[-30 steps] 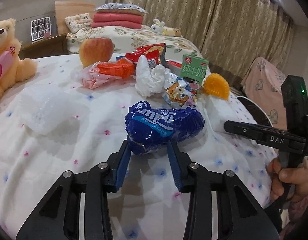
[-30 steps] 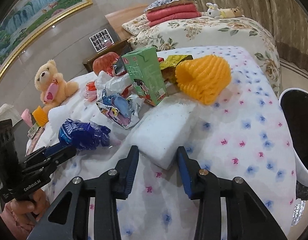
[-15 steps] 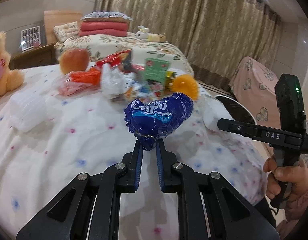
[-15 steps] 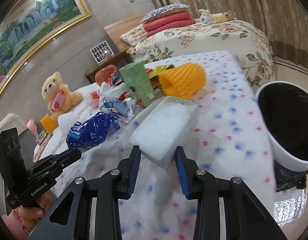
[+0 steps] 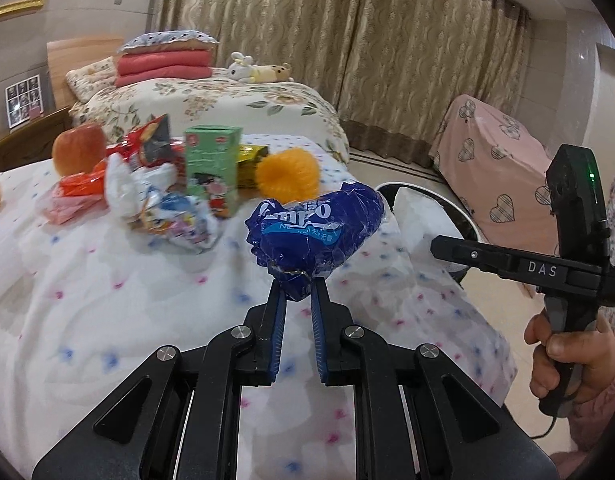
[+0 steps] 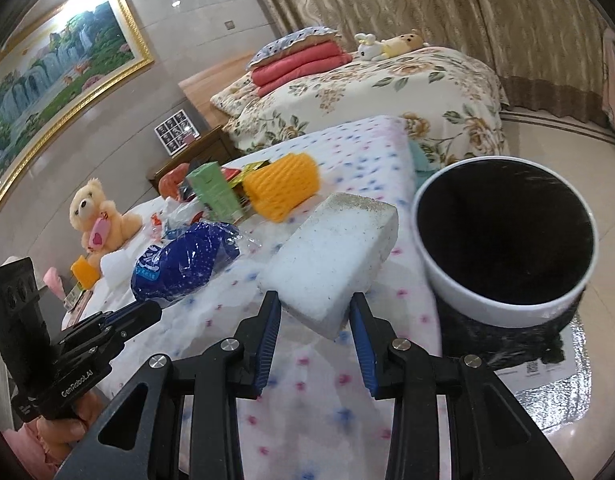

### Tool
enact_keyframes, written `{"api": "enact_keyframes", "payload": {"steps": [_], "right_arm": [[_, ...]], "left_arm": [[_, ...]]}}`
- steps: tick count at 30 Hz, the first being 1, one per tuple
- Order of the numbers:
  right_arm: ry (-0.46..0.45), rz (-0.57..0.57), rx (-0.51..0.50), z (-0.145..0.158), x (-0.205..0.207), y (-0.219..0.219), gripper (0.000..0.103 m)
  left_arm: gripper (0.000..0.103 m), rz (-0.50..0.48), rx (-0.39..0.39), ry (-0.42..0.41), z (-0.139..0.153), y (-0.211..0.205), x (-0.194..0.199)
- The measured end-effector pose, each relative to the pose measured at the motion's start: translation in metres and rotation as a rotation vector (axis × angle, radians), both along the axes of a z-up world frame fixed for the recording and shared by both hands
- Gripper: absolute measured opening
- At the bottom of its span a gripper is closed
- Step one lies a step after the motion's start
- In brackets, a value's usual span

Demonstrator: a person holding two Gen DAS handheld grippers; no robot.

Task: Collect trash
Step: 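Carry both items over the trash bin and open both tools to drop them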

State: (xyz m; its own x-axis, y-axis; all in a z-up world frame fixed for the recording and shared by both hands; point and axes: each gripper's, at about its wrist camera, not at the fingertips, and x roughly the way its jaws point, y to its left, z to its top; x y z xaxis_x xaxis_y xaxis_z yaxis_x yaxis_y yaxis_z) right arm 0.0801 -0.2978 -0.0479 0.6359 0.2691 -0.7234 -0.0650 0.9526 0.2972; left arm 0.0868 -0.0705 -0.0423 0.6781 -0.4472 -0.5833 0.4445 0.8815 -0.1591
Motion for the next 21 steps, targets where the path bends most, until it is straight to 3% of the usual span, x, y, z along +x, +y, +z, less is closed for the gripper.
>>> {"api": "enact_keyframes", "payload": {"steps": [21], "right_arm": [[-0.015,-0.100,0.021,0.010,-0.004,-0.070,0.036]], "left_arm": [[0.011,-0.125,0.029,0.006,0.003,-0.085,0.022]]}}
